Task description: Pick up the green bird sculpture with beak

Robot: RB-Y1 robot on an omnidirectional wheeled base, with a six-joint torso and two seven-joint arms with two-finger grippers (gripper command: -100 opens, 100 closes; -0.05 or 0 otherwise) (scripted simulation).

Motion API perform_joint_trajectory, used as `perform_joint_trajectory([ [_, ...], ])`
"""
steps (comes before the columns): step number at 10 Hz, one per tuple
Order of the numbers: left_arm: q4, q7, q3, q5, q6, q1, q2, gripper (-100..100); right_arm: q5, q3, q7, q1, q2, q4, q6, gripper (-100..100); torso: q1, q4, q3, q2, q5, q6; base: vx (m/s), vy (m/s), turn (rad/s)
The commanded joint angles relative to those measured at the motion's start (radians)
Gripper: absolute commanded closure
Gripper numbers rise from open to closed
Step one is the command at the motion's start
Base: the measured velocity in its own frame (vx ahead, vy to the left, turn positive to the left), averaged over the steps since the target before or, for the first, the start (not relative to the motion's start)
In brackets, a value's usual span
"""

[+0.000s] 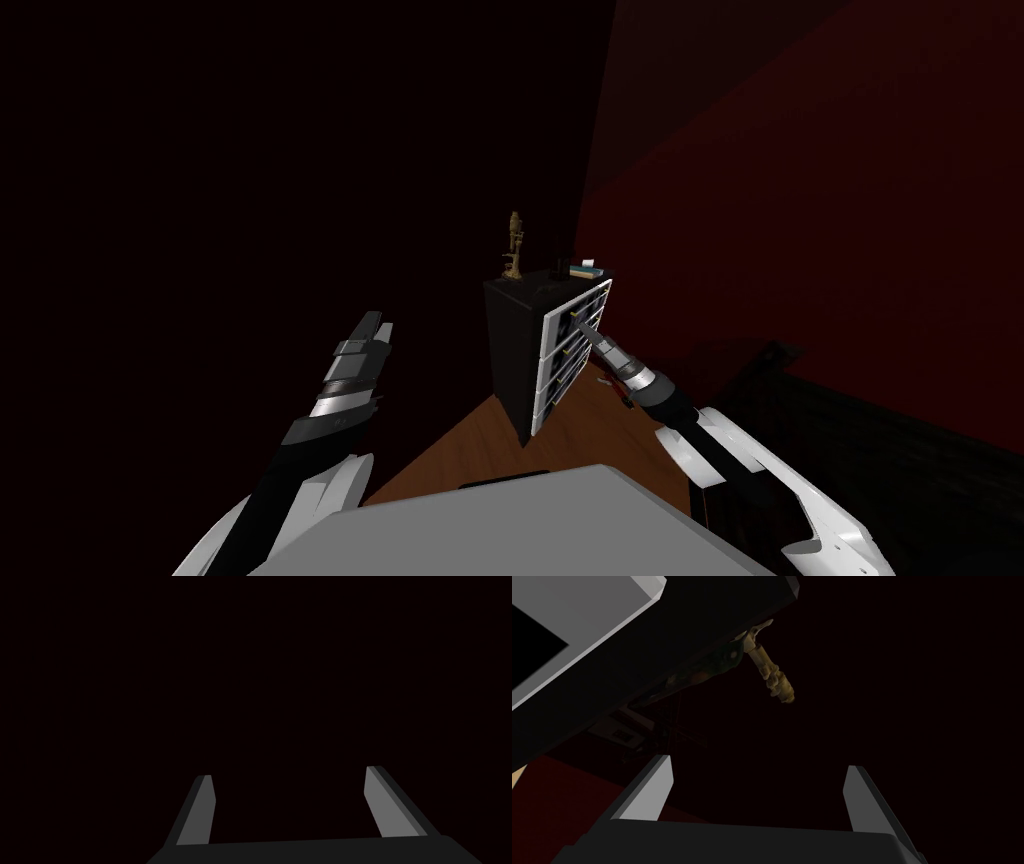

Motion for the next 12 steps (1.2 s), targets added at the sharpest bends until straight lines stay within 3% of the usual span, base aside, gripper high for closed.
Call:
perform_joint_trajectory([
  [1,0.000,0.000,0.000,0.000,0.000,0.000,0.000,0,0.000,0.000,0.000,0.000,0.000,0.000,0.000,-100,0.000,0.000,0.000,0.000,0.000,0.000,0.000,0.000,0.000],
  [4,0.000,0.000,0.000,0.000,0.000,0.000,0.000,0,0.000,0.000,0.000,0.000,0.000,0.000,0.000,-100,0.001,0.000,0.000,0.001,0.000,0.000,-0.003,0.003,0.009],
  [8,0.000,0.000,0.000,0.000,0.000,0.000,0.000,0,0.026,-0.074,-0.025,0.013,-0.099,0.014,-0.041,-100,-0.003,0.000,-0.001,-0.002,-0.001,0.000,0.032,-0.047,-0.016],
  [12,0.000,0.000,0.000,0.000,0.000,0.000,0.000,0,0.064,-0.172,-0.056,0.033,-0.222,0.038,-0.095,-100,-0.005,-0.001,-0.002,-0.003,-0.001,0.000,0.048,-0.076,0.006],
])
